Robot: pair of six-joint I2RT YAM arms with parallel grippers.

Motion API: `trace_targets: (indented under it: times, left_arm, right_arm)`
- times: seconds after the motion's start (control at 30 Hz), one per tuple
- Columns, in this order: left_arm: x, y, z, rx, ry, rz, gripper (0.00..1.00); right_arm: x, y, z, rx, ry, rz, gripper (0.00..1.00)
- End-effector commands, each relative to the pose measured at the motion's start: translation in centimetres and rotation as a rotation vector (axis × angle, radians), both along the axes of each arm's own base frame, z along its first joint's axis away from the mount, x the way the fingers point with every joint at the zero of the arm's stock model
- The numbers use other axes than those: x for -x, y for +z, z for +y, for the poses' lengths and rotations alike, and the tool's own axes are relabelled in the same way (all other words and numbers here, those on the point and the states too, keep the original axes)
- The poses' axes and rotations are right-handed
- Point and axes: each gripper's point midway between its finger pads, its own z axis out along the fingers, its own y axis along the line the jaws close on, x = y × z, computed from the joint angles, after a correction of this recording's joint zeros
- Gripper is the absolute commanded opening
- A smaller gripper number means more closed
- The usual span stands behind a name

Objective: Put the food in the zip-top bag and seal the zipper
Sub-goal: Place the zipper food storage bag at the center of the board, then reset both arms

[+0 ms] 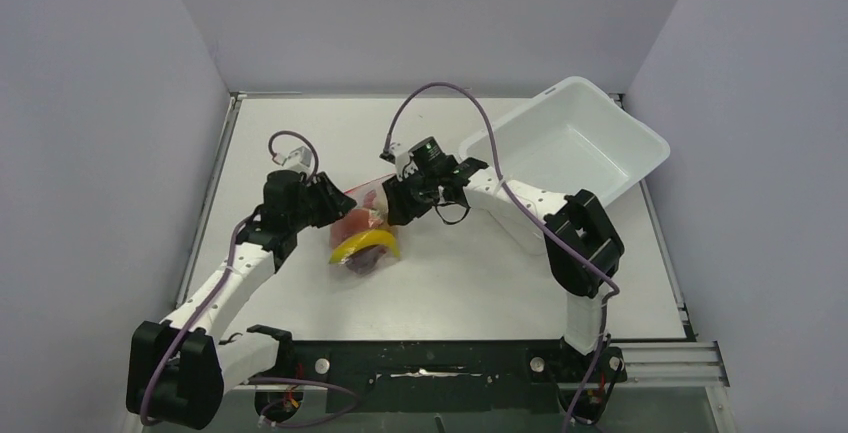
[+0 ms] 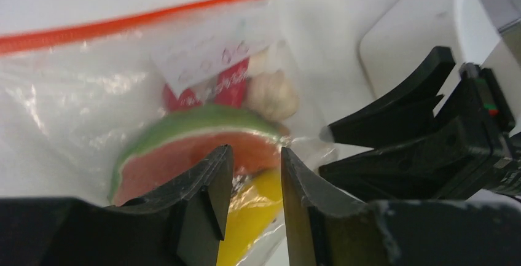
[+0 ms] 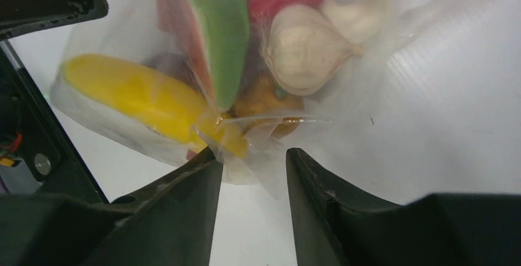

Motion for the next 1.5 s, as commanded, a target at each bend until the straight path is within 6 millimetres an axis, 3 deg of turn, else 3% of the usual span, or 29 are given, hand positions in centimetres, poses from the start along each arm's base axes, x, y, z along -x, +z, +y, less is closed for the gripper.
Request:
trace_targets:
  times: [0.0, 0.1, 0.2, 0.27, 0.4, 0.5, 0.67, 0.83, 1.0, 1.03, 1.13, 1.3, 1.47]
  left_arm:
    - [2.6, -3.2, -0.2, 0.042, 0.014, 0.082, 0.33]
    - [4.0, -5.3, 0.8, -0.011, 0.024, 0.132, 0.33]
    - [4.9, -6.6, 1.4, -0.067, 0.016, 0.164, 0.33]
    - [5.5, -7.5, 2.0, -0.107, 0.015, 0.202, 0.33]
    - [5.8, -7.6, 2.8, -0.167, 0.023, 0.229, 0.33]
    - [4.8, -4.8, 3.3, -0.199, 0.034, 0.178, 0.33]
    - [2.7, 1.9, 3.7, -0.217, 0.060, 0.030, 0.38]
    - [1.9, 8.5, 2.6, -0.169, 0.010, -0.175, 0.49]
    - [2.4, 13.2, 1.0, -0.060, -0.047, -0.336, 0.67]
    - [2.5, 14.1, 0.6, -0.034, -0.061, -0.362, 0.70]
    - [3.1, 16.5, -0.3, 0.048, -0.085, -0.422, 0.71]
    - [4.5, 18.7, -0.6, 0.125, -0.094, -0.490, 0.72]
    - [6.0, 19.2, 0.5, 0.121, -0.055, -0.554, 0.72]
  right_arm:
    - [0.4, -3.7, -1.7, 0.092, -0.030, 0.012, 0.37]
    - [0.3, -5.2, -4.0, 0.159, -0.077, 0.009, 0.20]
    - [0.0, -4.7, -5.2, 0.184, -0.120, -0.006, 0.11]
    - [0.3, -4.1, -5.5, 0.181, -0.130, -0.005, 0.15]
    - [1.4, -2.7, -6.2, 0.183, -0.133, 0.009, 0.35]
    - [1.2, 0.0, -6.8, 0.171, -0.143, -0.033, 0.43]
    - [-0.8, 6.8, -7.7, 0.093, -0.196, -0.167, 0.62]
    - [-3.0, 12.3, -10.2, 0.010, -0.332, -0.299, 0.79]
    - [-4.1, 16.2, -12.8, -0.072, -0.473, -0.395, 0.98]
    - [-4.2, 17.0, -13.4, -0.081, -0.500, -0.414, 0.98]
    - [-4.2, 18.2, -15.3, -0.094, -0.592, -0.426, 0.98]
    - [-3.4, 19.5, -17.3, -0.139, -0.669, -0.419, 0.98]
    - [-2.4, 20.8, -18.6, -0.250, -0.781, -0.431, 0.98]
